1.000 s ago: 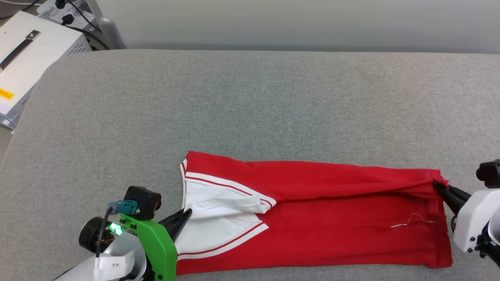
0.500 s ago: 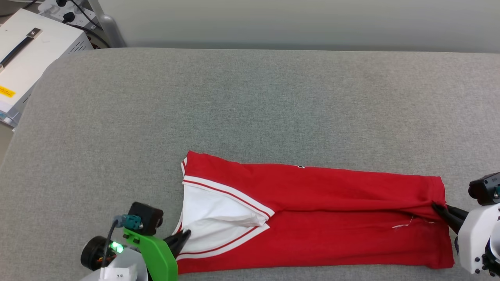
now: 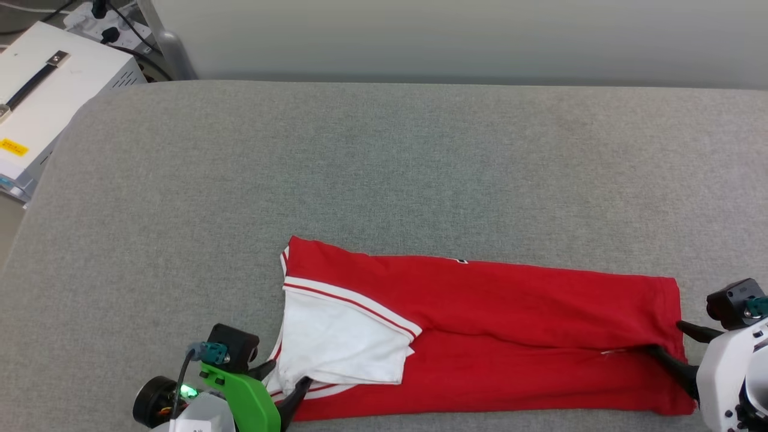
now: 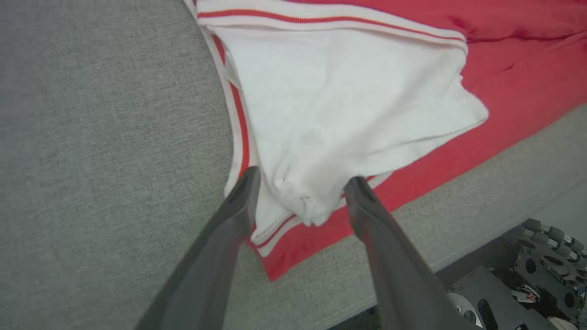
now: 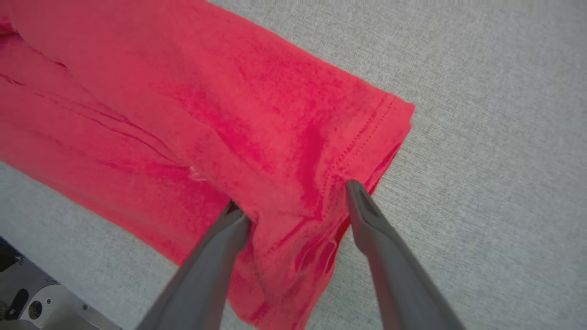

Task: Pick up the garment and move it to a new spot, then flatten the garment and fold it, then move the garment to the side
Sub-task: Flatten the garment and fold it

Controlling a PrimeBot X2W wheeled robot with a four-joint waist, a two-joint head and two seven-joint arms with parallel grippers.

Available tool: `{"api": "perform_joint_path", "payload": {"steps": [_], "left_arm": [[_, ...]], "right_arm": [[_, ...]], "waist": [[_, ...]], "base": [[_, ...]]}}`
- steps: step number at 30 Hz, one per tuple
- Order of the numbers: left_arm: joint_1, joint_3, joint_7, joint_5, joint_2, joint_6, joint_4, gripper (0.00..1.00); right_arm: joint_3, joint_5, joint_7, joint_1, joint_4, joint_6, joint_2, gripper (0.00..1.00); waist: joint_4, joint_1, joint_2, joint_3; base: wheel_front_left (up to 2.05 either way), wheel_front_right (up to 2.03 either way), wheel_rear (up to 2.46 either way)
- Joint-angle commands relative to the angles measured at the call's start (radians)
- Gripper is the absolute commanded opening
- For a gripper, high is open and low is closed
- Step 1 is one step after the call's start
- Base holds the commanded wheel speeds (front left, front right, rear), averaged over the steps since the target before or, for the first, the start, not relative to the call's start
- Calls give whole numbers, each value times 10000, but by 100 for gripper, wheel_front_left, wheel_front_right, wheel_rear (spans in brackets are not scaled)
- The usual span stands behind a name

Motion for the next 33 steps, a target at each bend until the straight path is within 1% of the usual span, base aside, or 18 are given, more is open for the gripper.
{"api": "perform_joint_path", "payload": {"steps": [1, 3, 6, 10, 13, 15, 19, 21, 23, 25, 28, 30, 33], "left_arm": [[179, 72, -169, 94, -63, -19, 45, 100], [213, 183, -400, 75, -90, 24, 52, 100], [218, 507, -1028, 109, -149, 169, -7, 100], [255, 1056, -2032, 135, -303, 491, -115, 100], [279, 1325, -2697, 291, -427, 737, -104, 100], [257, 1428, -3181, 596, -480, 938, -19, 100], [293, 1951, -3852, 1009, -828, 1254, 127, 100], [377, 2439, -3969, 1247, -1079, 1377, 152, 100], [488, 3207, -3993, 1773, -1396, 1447, -4, 100], [759, 3940, -3997, 2489, -1694, 1377, -160, 100], [1266, 4813, -3999, 3356, -2113, 1075, -182, 100], [1500, 5201, -4000, 3806, -2315, 846, -154, 100], [1744, 5748, -4001, 4204, -2659, 478, -128, 100]], "right_arm": [[-50, 203, 59, -72, -164, -6, -62, 100], [-266, 544, 123, -53, -440, -6, -9, 100], [-877, 1012, 364, 41, -810, -6, 118, 100], [-1844, 1045, 950, 287, -1026, -6, 466, 100], [-2622, 594, 1445, 524, -1032, -6, 888, 100], [-3199, 172, 1772, 708, -987, -6, 1342, 100], [-4275, -932, 2390, 1165, -807, -6, 2281, 100], [-4799, -1362, 2631, 1384, -692, -6, 2820, 100], [-5284, -1770, 2840, 1574, -572, -6, 3329, 100], [-5713, -2208, 2978, 1720, -446, -6, 3741, 100], [-6287, -2671, 3122, 1813, -144, -6, 4327, 100], [-6528, -2881, 3187, 1806, 37, -6, 4534, 100], [-6723, -3109, 3226, 1820, 255, -6, 4716, 100]], "waist": [[4, 1, 120, -207], [10, 1, 120, -380], [38, 1, 120, -604], [78, 1, 120, -753], [120, 1, 120, -778], [139, 1, 120, -764], [201, 1, 120, -666], [232, 1, 120, -598], [262, 1, 120, -524], [288, 1, 120, -441], [297, 1, 120, -324], [297, 1, 120, -261], [329, 1, 120, -175]], "base": [[0, 0, 0], [0, 0, 0], [0, 0, 0], [0, 0, 0], [0, 0, 0], [0, 0, 0], [0, 0, 0], [0, 0, 0], [0, 0, 0], [0, 0, 0], [0, 0, 0], [0, 0, 0], [0, 0, 0]]}}
